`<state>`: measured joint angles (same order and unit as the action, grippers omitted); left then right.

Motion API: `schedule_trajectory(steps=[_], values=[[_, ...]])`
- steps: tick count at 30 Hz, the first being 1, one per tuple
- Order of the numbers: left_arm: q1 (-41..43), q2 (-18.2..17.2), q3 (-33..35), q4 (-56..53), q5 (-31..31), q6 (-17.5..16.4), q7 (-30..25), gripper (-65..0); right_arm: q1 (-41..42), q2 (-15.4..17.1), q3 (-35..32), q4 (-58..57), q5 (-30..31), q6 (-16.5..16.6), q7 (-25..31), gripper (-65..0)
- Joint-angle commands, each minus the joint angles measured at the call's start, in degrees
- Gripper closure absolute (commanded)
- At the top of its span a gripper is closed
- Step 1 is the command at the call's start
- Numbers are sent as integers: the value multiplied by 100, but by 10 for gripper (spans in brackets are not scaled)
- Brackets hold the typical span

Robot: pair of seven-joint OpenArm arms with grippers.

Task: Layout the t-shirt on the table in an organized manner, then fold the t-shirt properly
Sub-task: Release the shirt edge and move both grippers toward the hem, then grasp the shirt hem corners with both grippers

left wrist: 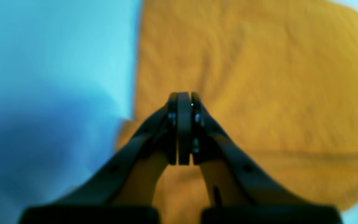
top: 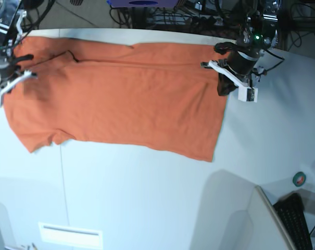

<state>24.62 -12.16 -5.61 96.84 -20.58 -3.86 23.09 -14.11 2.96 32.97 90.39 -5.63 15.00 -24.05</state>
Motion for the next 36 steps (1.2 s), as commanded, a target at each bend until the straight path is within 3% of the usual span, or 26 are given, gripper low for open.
schedule_trajectory(steps=[1, 4, 8, 14, 19, 24, 31, 36], values=[[-93, -45, -59, 88, -12, 3, -125, 0, 281, 139, -66, -32, 5, -46, 1, 0], [-365, -54, -217, 88, -12, -14, 209, 0, 984, 482, -304, -472, 5, -46, -263, 0], [-831, -36, -499, -9, -12, -23, 904, 0, 2057, 825, -691, -1659, 5, -46, -289, -177], [-1095, -45, -745, -273, -4, -23, 1045, 0, 3578, 1150, -778, -4041, 22, -46, -263, -455], [-1095, -63, -833, -457, -4, -32, 1027, 0, 4105, 1238, -778, -5149, 22, -46, 467, -470], [-1104, -63, -833, -528, -4, -32, 1018, 0, 4510, 1326, -778, -6010, 22, -46, 599, -474], [-1623, -63, -833, -958, 31, -32, 1018, -290, 4659, 1484, -805, -7057, 13, -98, 1575, -470], [-2229, -63, -780, -1583, 40, -32, 1018, -467, 4633, 1502, -814, -7180, 13, -485, 1865, -471]])
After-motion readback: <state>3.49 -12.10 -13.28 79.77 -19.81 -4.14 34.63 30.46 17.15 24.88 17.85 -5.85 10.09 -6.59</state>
